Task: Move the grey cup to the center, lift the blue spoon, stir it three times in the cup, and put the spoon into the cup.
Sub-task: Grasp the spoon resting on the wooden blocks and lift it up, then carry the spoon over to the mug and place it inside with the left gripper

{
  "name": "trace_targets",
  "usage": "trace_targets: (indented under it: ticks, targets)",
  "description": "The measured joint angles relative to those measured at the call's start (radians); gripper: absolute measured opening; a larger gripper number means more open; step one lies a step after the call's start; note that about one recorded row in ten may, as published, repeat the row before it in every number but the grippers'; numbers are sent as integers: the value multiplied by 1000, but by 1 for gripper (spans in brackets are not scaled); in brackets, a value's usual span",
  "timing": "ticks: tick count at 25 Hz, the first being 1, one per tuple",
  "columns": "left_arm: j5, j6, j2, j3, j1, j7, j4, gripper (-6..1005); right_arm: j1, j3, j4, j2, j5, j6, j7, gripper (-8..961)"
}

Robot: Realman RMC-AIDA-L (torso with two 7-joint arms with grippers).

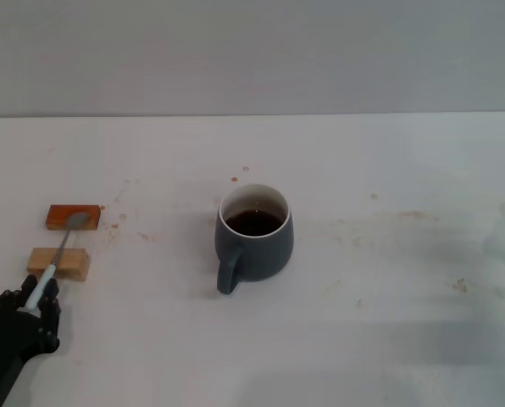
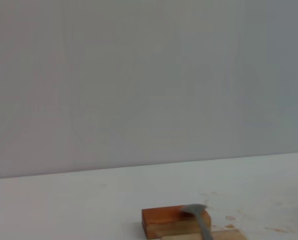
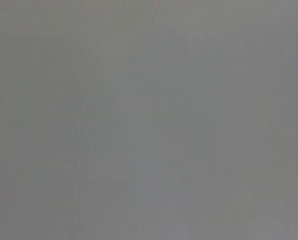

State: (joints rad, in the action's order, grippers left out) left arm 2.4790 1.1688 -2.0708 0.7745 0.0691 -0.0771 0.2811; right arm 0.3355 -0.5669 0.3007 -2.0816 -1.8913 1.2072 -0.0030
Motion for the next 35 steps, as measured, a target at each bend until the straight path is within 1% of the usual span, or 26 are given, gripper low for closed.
trace_targets:
  ticks: [12,14,16,17,19,20,22,24,25,28,29,30,31,32,33,34,35]
  targets:
    - [-6,22,2,-4,-8,13,12,177,-4,1,0,0,0,0,0,-1]
    - [1,62,3,-11,-14,15,25,177,-4,1,0,0,0,0,0,-1]
    - [1,62,3,-11,-14,15,25,177,-4,1,0,0,0,0,0,-1]
    - [14,82,12,-13,-24,16,61,177,-4,1,0,0,0,0,0,-1]
    - [17,82,15,-13,-24,16,69,177,-4,1,0,0,0,0,0,-1]
    - [25,78,23,-13,-25,17,86,177,-4,1,0,0,0,0,0,-1]
    - [25,78,23,-13,-25,17,86,177,-4,1,1,0,0,0,0,-1]
    - [58,-2,79,-5,-42,22,218,177,-4,1,2,0,0,1,0,-1]
    - [62,-40,99,-1,-49,30,268,177,-4,1,2,0,0,1,0,-1]
    - [62,-40,99,-1,-49,30,268,176,-4,1,3,0,0,1,0,-1]
    - [65,-121,132,9,-62,56,357,176,-4,1,3,0,0,1,0,-1]
    - [97,-350,210,73,-107,146,622,176,-4,1,3,0,0,1,0,-1]
    - [97,-350,210,73,-107,146,622,176,-4,1,3,0,0,1,0,-1]
    - [122,-410,229,102,-121,144,697,176,-5,1,3,0,0,2,0,-1]
    - [122,-410,229,102,-121,144,697,176,-7,1,3,0,0,2,0,-1]
    - [175,-541,254,155,-148,139,830,176,-10,1,3,-1,0,4,0,-1]
    - [206,-606,260,184,-160,139,888,176,-14,1,4,-1,0,6,0,-1]
